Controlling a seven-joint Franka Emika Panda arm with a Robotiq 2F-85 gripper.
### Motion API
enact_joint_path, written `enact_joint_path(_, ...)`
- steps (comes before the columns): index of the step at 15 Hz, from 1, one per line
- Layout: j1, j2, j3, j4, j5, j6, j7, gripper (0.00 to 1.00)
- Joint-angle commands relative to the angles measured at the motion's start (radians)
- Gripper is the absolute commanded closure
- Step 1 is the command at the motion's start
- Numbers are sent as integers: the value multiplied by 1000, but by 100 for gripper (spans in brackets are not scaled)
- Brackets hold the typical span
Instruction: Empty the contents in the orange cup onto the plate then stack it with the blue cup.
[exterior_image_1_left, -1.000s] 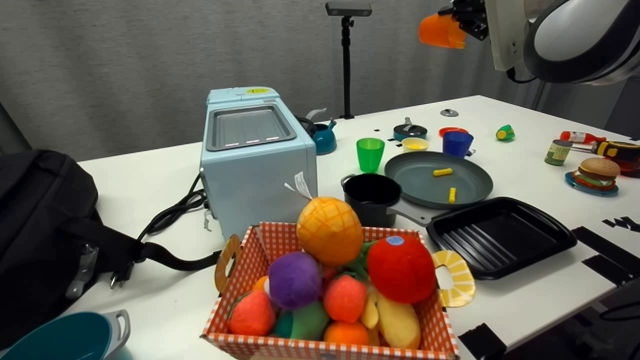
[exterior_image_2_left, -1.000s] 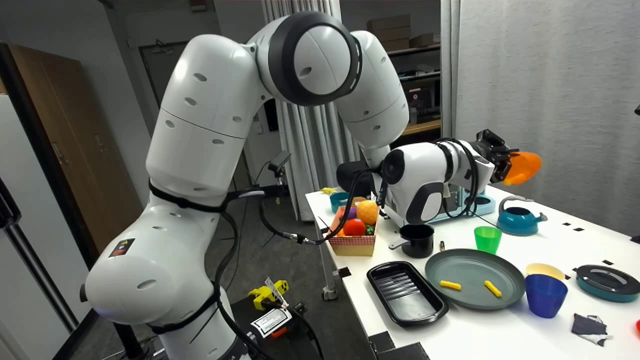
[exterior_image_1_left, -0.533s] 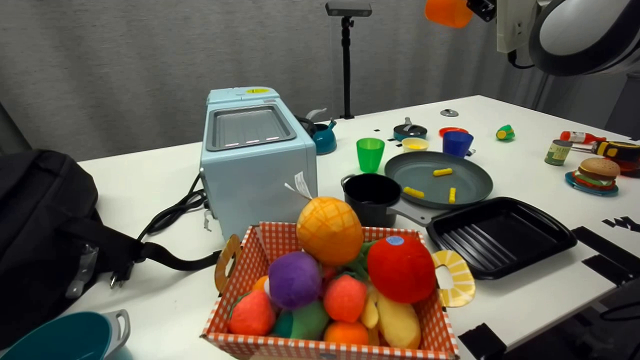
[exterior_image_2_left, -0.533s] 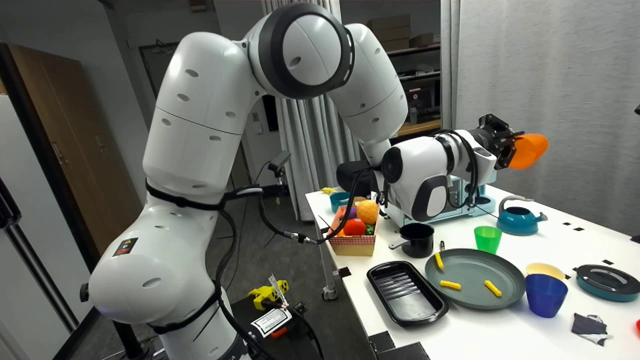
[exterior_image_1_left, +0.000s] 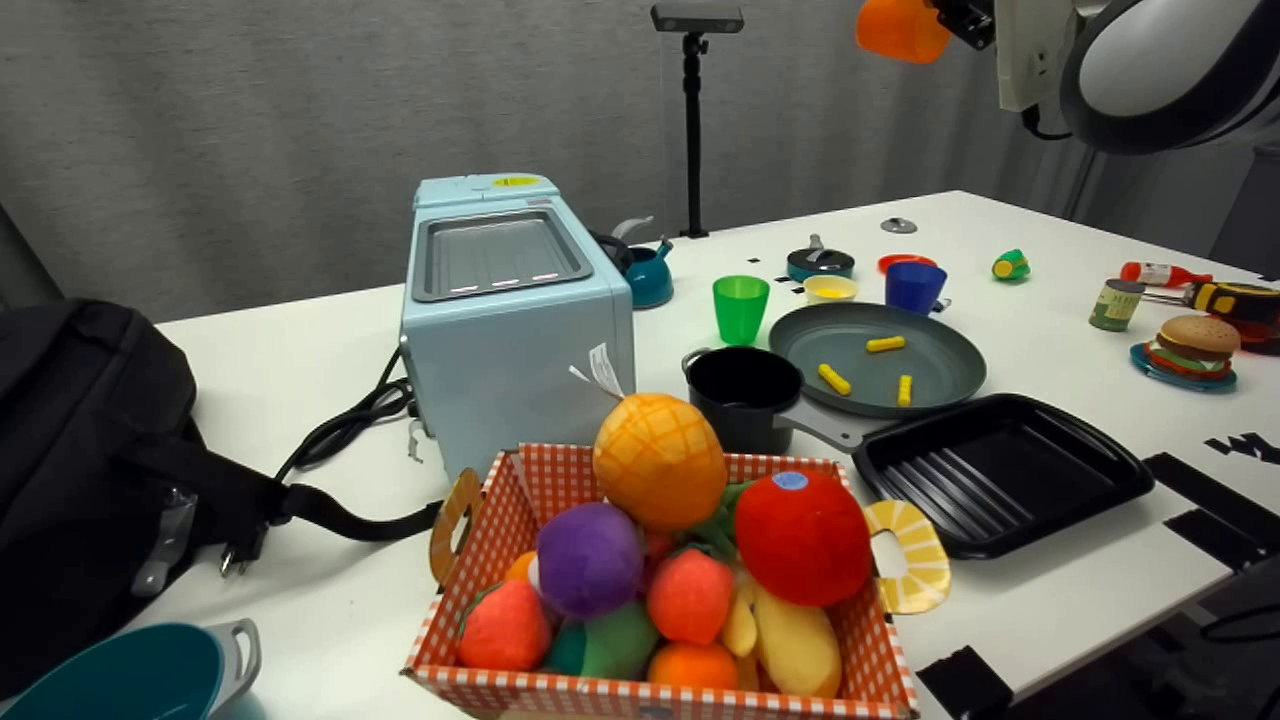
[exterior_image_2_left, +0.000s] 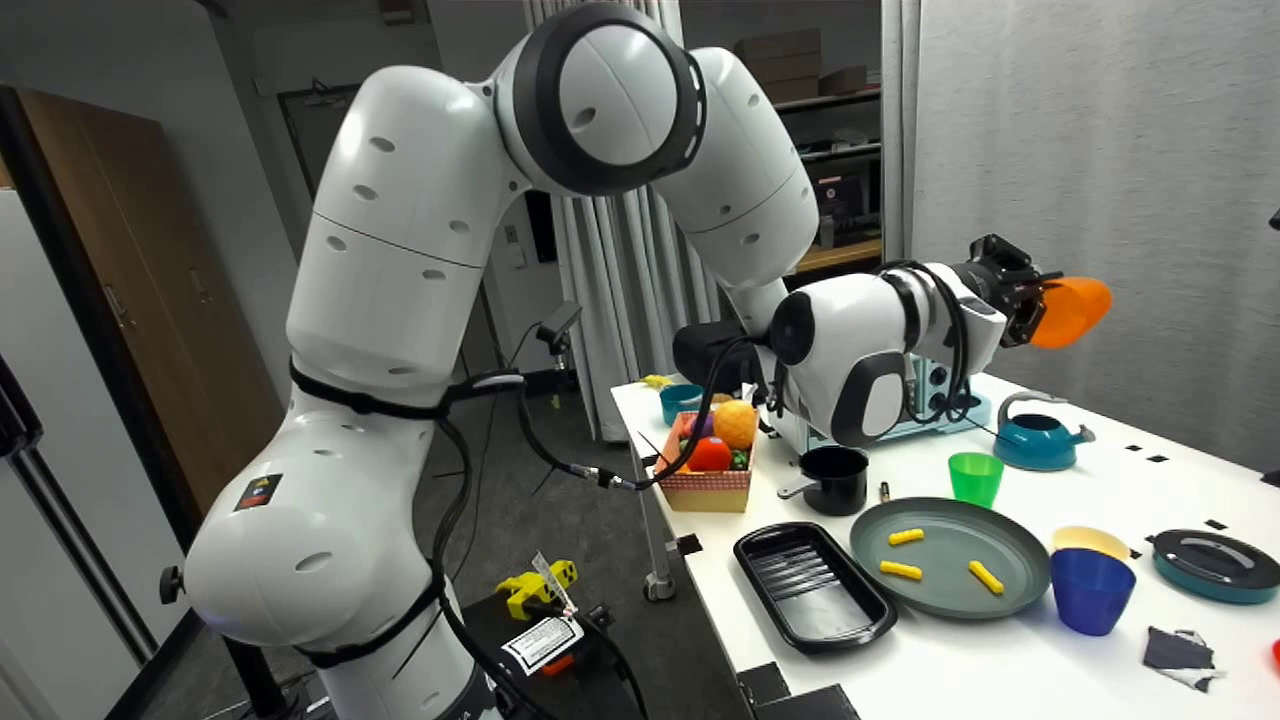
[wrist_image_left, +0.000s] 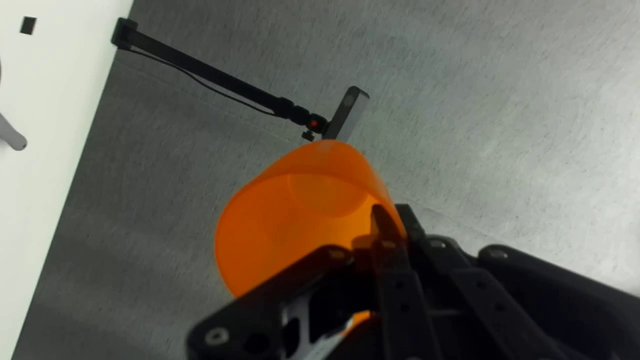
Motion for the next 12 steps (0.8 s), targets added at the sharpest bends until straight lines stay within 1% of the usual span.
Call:
enact_joint_path(1,14,-34,-47,28,12,-208,-19,99)
enact_joint_path(5,0,-49,-81,94,34,-532,-55,99)
enact_joint_path(6,-11,-50,-83,104,30,-613,-63,99)
enact_joint_path(7,-11,-49,-98,125,12,-698,-53,99)
enact_joint_path(9,-30,-21,-95,186,-12,-865,-44,99)
enact_joint_path(11,-19,10,-118,250,-6,-1034,-43,99)
enact_joint_path(12,16,21,-146,280,95,-1120,-121,99)
